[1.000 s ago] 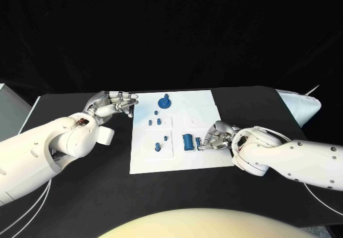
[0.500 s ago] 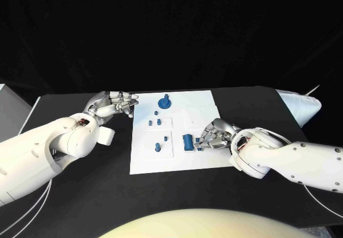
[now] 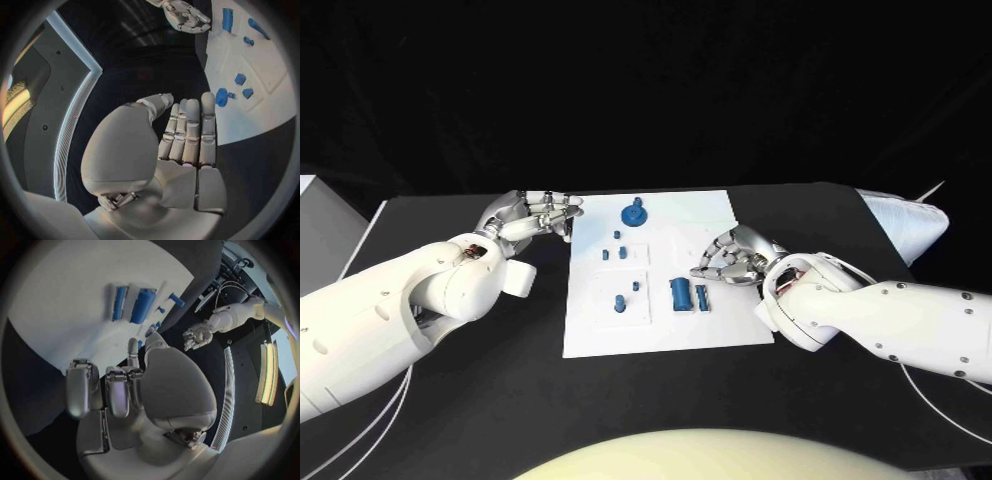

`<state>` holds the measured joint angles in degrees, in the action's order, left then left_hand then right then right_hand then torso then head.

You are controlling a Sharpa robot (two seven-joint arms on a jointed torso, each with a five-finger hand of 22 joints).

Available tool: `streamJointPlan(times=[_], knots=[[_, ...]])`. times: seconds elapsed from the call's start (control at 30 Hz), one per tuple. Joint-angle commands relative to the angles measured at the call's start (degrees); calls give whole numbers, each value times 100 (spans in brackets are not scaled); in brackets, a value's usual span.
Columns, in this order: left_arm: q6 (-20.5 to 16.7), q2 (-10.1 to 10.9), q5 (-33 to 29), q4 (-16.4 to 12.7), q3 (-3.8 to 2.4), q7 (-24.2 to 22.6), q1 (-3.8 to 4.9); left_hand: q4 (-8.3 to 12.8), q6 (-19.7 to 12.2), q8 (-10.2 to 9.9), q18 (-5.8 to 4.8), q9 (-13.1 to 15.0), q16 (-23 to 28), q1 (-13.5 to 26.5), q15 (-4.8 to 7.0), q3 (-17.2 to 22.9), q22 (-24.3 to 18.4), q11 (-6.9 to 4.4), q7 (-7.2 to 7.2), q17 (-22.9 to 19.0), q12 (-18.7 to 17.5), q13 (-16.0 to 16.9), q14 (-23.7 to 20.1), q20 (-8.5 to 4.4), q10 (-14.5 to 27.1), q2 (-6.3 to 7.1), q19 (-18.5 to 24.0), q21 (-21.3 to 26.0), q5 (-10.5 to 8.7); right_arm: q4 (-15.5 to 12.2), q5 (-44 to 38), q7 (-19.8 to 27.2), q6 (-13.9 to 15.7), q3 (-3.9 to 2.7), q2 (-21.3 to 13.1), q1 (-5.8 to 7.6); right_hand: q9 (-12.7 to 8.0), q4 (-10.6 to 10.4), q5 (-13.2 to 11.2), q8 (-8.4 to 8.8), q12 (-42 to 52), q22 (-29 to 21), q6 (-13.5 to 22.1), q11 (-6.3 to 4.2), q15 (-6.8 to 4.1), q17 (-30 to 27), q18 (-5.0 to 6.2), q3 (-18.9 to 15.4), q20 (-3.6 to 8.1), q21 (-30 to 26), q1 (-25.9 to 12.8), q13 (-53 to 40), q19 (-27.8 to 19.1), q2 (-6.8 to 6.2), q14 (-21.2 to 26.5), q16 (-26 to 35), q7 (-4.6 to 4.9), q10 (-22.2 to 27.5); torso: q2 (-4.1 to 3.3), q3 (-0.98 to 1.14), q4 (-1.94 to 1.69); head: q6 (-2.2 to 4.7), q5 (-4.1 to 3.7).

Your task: Assemble the parts on the task board

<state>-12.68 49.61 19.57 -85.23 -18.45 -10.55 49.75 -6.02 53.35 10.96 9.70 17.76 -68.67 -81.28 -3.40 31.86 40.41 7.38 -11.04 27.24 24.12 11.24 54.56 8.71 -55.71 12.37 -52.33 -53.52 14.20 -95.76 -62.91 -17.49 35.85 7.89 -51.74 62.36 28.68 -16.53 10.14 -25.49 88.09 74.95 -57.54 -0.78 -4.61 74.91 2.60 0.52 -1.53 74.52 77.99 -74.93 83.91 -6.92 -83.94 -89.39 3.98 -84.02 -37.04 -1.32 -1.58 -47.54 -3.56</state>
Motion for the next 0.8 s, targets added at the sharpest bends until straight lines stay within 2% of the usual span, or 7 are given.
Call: streamJointPlan(times=[0.03, 0.13, 0.2, 0.27, 0.37, 0.57, 0.8], knots=[[-95, -94, -238, 132, -4, -213, 0, -44, -12, 23, 87, -12, 18, -4, 9, -8, -11, -9, 9, -12, 35, -8, -41, 2, 48, -34, -15, 29, 4, 348, 1820, 1604, 513, -11, 147, 55, 37, 18, 88, 61, -541, 416, 210, 99, 90, 1018, 200, 121, -61, -855, 208, -1197, 39, 69, -474, 218, 61, -201, 82, -29, -1, 81, 13], [-211, -192, -346, 284, -5, -314, 1, -89, -40, 25, 82, -28, 123, 12, -10, -9, -61, -1, 4, -53, 43, -12, -193, 16, 65, -16, 73, 132, 3, 746, 2795, 2304, 409, -26, 319, 94, 48, 27, 112, 102, -902, 149, 332, 142, 123, 829, 286, 214, -95, -1405, 360, -1032, -94, 93, -420, 346, 110, 10, 150, -47, 1, 181, 39], [-312, -276, -432, 414, -6, -412, 1, -140, -62, 35, 81, -47, 304, 15, -31, -18, -147, 5, 8, -139, 67, -11, -386, 39, 53, -7, 208, 306, -1, 1071, 3427, 2747, 222, -48, 458, 113, 59, 9, 83, 164, -1967, -622, 487, 213, 191, 9, 514, 307, -166, -2937, 444, -501, -516, 94, -112, 962, 193, 644, 187, -52, -2, 187, 46], [-404, -356, -497, 543, -8, -516, 2, -195, -107, 34, 77, -71, 596, 13, -55, -38, -278, 8, 6, -284, 80, -20, -568, 68, 35, 0, 348, 546, -1, 1365, 3869, 3065, 18, -81, 591, 124, 19, 10, 94, 236, -3334, -1660, 589, 279, 253, -964, 753, 388, -245, -4807, 465, 304, -1024, 42, 335, 1851, 271, 1431, 216, -50, -8, 343, 81], [-557, -483, -611, 767, -10, -693, 3, -268, -157, 41, 75, -95, 1084, -3, -85, -34, -468, 20, 6, -524, -25, -114, -633, 97, 22, 0, 468, 868, -3, 1806, 4326, 3446, -269, -127, 803, 132, -275, 14, 22, 493, -5553, -2548, 668, 401, 354, -2859, 783, 708, -361, -5818, 552, 2075, -1296, -51, 1318, 4037, 343, 2236, 257, -39, -5, 452, 135], [-738, -720, -802, 1201, -12, -1037, 6, -473, -366, 141, 62, -151, 3677, -73, -336, 9, -1580, 183, 33, -1386, -1266, -749, -547, 423, -400, 90, 719, 2577, -16, 2577, 4673, 3976, -719, -196, 1169, 128, -675, 34, -235, 939, -7439, -3960, 686, 695, 739, -3728, 791, 1580, -745, -7072, 576, 4472, -1896, -284, 2144, 6045, 590, 2301, 327, -24, 8, 607, 183], [-753, -899, -898, 1478, -12, -1213, 7, -562, -507, -5, 47, -340, 5062, -123, -669, -231, -2683, 416, 170, -1661, -1999, -760, -953, 775, -237, 73, 999, 4125, -12, 2996, 4753, 4283, -958, -238, 1310, 113, -906, 140, -235, 1319, -8117, -5398, 681, 926, 1074, -4556, 797, 2073, -1109, -7099, 440, 5934, -2638, -472, 2573, 7424, 743, 2387, 362, 10, 1, 721, 230]])
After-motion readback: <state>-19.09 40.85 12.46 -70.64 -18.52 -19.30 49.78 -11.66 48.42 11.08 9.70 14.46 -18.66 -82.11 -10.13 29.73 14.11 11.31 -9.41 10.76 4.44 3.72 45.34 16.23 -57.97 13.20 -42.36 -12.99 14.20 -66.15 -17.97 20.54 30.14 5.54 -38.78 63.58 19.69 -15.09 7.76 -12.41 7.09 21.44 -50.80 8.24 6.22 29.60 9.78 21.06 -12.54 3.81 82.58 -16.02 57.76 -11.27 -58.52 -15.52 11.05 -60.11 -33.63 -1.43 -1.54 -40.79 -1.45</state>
